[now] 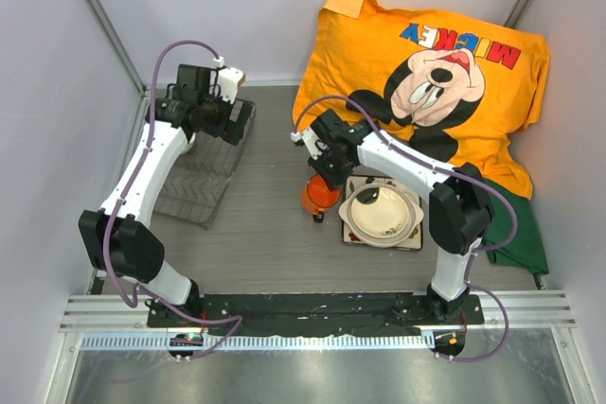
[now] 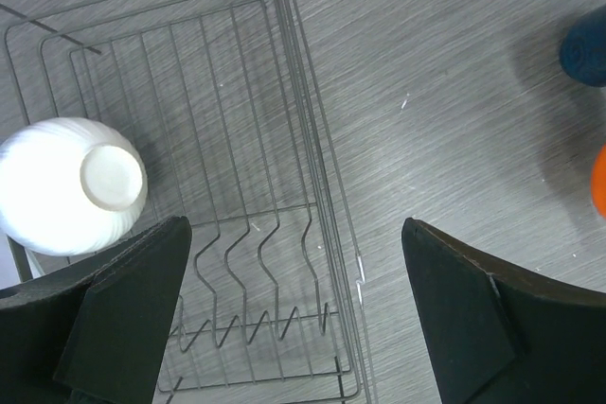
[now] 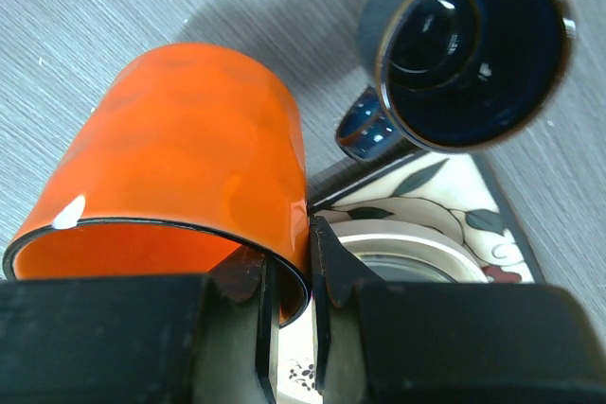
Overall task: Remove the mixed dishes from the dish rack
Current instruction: Place the cup at the center of the board.
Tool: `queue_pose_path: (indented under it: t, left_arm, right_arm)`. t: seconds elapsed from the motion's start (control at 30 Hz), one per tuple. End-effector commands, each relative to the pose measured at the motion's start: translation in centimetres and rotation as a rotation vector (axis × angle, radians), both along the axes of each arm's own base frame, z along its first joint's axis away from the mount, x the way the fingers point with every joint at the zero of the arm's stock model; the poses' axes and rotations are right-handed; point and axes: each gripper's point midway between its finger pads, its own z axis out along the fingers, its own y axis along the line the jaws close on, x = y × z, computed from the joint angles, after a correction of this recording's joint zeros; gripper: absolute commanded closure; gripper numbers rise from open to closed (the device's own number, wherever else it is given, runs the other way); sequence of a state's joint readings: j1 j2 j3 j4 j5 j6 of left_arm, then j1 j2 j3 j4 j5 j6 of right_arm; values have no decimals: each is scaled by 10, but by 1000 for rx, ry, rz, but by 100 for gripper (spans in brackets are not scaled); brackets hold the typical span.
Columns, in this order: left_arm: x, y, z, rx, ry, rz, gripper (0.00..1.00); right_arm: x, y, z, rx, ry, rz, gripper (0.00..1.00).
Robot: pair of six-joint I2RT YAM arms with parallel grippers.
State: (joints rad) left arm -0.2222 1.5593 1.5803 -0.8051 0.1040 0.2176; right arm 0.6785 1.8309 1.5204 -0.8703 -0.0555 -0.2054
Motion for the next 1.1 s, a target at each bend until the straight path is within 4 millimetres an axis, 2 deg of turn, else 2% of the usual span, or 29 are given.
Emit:
queue_pose_path:
  t: [0.0,0.33,0.57,0.67,0.8,0.83,0.93,1.07]
  left_arm:
    - [4,7,10,37,-50,11,1]
    - [15,18,17,96,-77,32,0]
    - [21,31,11,141,-71,60,0]
    - [22,36,9,146,-65,69,0]
    - [25,44,9,160,-67,86,0]
    - [27,45,10,164,-74,85,0]
    - [29,54,10,171,-73,103,0]
    - [31,65,12,181,-73,116,0]
  right_arm:
    - [4,18,16,51,-25,45,99]
    - [-4,17,-8,-21,51,77,99]
    - [3,10,-13,-77,28,62,99]
    - [1,5,-21,-113,42,63,97]
    - [-2,3,-27,-129,53,69,88]
    - [-1,3,-25,-125,47,71,81]
    - [0,4,-19,-114,33,72,68]
    - [5,-1,-10,-132,-9,56,57]
